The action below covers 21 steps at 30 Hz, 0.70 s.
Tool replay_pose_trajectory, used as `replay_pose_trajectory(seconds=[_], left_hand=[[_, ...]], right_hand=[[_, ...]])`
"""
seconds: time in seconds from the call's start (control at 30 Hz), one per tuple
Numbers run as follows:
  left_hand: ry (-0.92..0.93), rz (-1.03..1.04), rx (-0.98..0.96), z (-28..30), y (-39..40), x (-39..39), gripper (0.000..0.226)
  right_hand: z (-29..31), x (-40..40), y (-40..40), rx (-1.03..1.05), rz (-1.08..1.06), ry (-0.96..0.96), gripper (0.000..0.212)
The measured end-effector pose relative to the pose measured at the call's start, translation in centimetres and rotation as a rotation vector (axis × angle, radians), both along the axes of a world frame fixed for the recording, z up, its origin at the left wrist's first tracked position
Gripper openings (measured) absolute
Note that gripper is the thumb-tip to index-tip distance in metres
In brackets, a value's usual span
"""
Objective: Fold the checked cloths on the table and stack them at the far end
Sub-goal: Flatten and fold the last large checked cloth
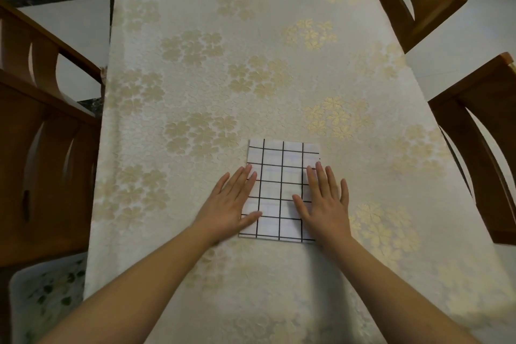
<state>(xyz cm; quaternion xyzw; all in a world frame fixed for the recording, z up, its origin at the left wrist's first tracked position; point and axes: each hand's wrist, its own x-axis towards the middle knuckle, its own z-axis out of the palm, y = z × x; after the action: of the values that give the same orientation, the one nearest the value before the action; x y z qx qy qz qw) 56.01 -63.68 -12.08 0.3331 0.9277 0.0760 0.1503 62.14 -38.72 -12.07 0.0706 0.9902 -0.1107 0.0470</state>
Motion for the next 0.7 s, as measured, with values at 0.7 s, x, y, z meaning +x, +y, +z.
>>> replay_pose_trajectory(seconds=[0.7], left_hand=[[0.329,-0.332,0.133,0.8,-2.0,5.2,0.022]], right_hand=[[-0.3,8.4,-2.0,-0.019,0.313,0.279,0.035]])
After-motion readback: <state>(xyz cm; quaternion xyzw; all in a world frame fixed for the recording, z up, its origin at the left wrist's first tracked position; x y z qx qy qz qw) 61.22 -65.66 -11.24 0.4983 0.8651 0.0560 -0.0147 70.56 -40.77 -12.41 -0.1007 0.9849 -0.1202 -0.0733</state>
